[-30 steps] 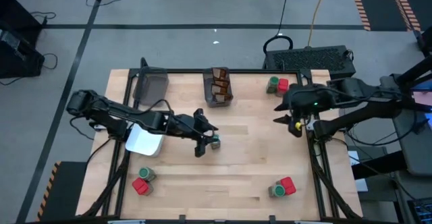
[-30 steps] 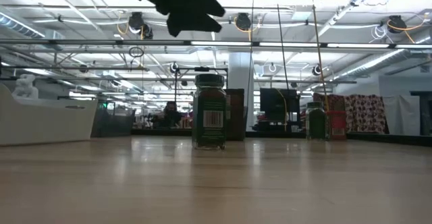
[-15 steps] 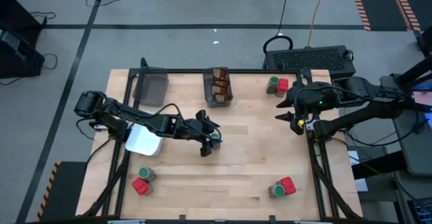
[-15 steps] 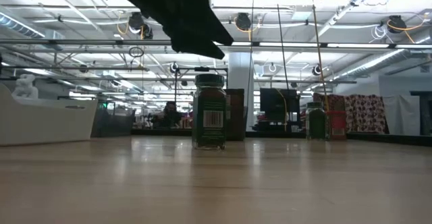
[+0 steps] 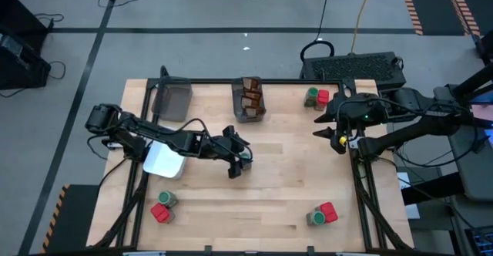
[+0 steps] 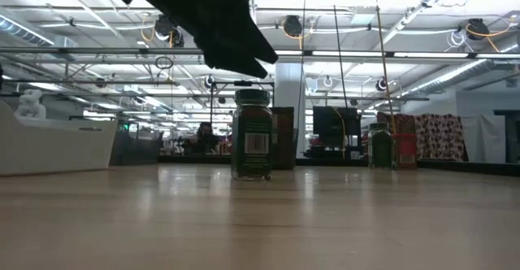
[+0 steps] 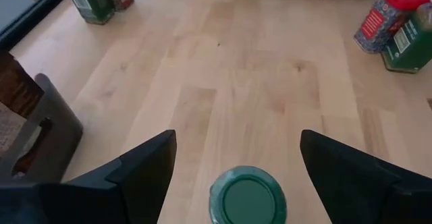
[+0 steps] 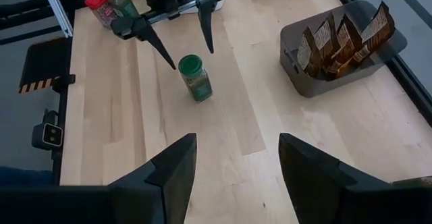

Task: Sort spices by type
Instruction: Put the center green seasoning bottle into the left black bin

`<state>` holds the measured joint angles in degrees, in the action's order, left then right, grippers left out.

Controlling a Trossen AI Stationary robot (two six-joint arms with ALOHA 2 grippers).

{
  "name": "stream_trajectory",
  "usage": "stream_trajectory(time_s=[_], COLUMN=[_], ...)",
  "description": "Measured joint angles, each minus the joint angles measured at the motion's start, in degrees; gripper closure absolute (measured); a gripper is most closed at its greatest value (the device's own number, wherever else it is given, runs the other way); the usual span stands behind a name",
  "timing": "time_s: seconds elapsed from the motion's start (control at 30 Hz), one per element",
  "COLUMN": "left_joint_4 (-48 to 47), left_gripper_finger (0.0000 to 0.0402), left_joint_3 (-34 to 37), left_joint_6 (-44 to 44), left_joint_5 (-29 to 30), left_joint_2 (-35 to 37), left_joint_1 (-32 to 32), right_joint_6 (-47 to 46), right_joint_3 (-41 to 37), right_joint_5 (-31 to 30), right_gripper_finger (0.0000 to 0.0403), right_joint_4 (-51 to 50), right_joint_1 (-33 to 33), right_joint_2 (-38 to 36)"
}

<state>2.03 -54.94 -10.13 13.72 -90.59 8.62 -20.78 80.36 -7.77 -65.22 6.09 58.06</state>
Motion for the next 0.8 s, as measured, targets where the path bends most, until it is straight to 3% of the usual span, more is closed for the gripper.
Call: stream_trajectory(time_s=[0.43,0.8], left_joint_4=[-7.2,-6.1], left_gripper_finger=[0.0081,0.0081], left_joint_3=[0.0,0.1], left_joint_6=[0.0,0.1], left_joint_5=[-1.3,-1.9], left_joint_2=[-1.0,-3.6], left_joint_1=[0.0,0.1], right_joint_6=[0.6,4.5], right_joint_3=[-0.6,-18.2], right_joint_5=[-2.8,-2.6], right_gripper_finger=[0.0211,0.0211], right_joint_4=[1.7,29.8], right_joint_1=[0.0,0.0], right_joint_2=[0.2,0.3])
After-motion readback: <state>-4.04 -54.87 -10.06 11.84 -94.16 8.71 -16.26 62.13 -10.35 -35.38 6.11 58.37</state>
